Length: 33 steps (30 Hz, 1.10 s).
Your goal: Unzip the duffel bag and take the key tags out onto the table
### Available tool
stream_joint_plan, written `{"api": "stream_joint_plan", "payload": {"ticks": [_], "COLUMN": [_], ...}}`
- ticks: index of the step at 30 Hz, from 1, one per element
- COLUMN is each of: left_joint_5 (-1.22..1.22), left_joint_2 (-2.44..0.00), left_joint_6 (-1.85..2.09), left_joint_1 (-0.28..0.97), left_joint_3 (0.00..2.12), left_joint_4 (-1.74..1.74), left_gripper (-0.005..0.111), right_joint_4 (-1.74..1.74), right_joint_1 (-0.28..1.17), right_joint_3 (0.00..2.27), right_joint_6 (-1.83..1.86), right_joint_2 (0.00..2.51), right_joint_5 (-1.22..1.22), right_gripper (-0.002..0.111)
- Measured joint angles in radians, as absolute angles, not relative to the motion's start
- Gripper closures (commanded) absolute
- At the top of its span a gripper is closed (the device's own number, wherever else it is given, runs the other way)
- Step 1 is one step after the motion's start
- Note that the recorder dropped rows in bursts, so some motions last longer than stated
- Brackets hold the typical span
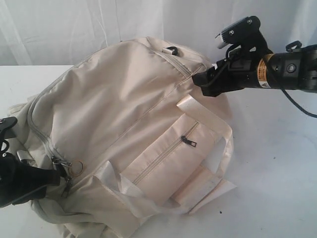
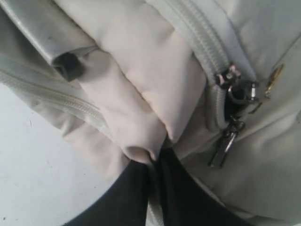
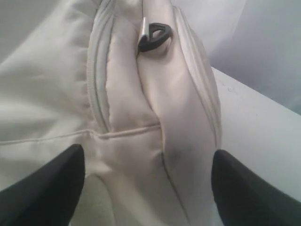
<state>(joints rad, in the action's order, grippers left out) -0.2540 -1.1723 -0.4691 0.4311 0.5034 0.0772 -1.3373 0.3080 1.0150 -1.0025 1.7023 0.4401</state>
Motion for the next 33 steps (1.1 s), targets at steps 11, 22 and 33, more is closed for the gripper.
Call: {"api": "stream_joint_plan", "payload": {"ticks": [11, 22, 33], "left_joint_5": [-0.262, -0.267, -0.271], "left_joint_2": [-1.172, -1.172, -1.172], "left_joint_6": [-0.469, -0.469, -0.469], "left_joint_1": [0.431, 0.431, 0.431], "left_joint_3": [0.505, 0.505, 0.505], "left_joint_4": [0.077, 0.075, 0.033], "left_gripper": [0.107, 0.107, 0.107], "right_joint_4": [-1.316, -1.331, -1.538], "right_joint_1": [0.309, 0.311, 0.312], "right_joint_3": [1.147, 1.153, 1.155], "right_joint_6": [-1.003, -1.010, -1.194], "right_joint_2": [1.847, 1.858, 1.830], "right_joint_5": [0.458, 0.484, 0.481], "right_gripper": [0.051, 0.108, 0.108]}}
